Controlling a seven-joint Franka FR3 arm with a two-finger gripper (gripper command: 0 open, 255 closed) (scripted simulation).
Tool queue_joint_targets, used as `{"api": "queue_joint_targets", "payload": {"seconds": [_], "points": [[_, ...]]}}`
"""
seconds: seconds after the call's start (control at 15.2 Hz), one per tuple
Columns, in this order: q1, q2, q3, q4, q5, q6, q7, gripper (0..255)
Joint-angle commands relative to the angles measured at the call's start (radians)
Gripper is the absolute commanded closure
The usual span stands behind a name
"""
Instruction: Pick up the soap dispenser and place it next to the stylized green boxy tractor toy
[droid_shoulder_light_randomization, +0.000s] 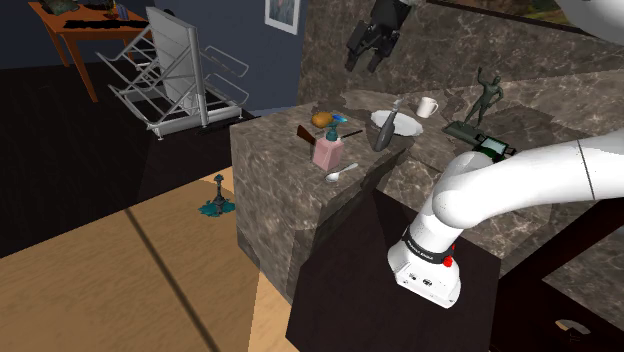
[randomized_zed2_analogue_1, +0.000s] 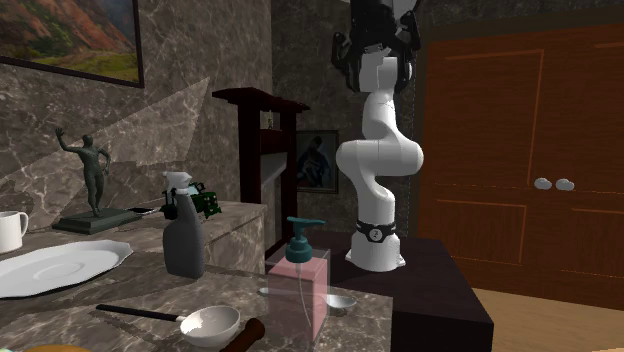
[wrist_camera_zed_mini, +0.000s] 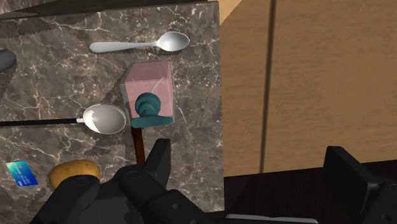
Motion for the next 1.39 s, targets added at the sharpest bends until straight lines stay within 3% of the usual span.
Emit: {"api": "queue_joint_targets", "payload": {"seconds": [0.0, 0.66, 1.32], "points": [[0.0, 0.0, 0.0, 0.0, 0.0, 0.0, 0.0, 0], [-0.027, 0.12, -0.077, -0.206, -0.073, 0.313, -0.111, 0], [-0.043, 0.356, -0.161, -0.286, -0.116, 0.624, -0.208, 0]]}}
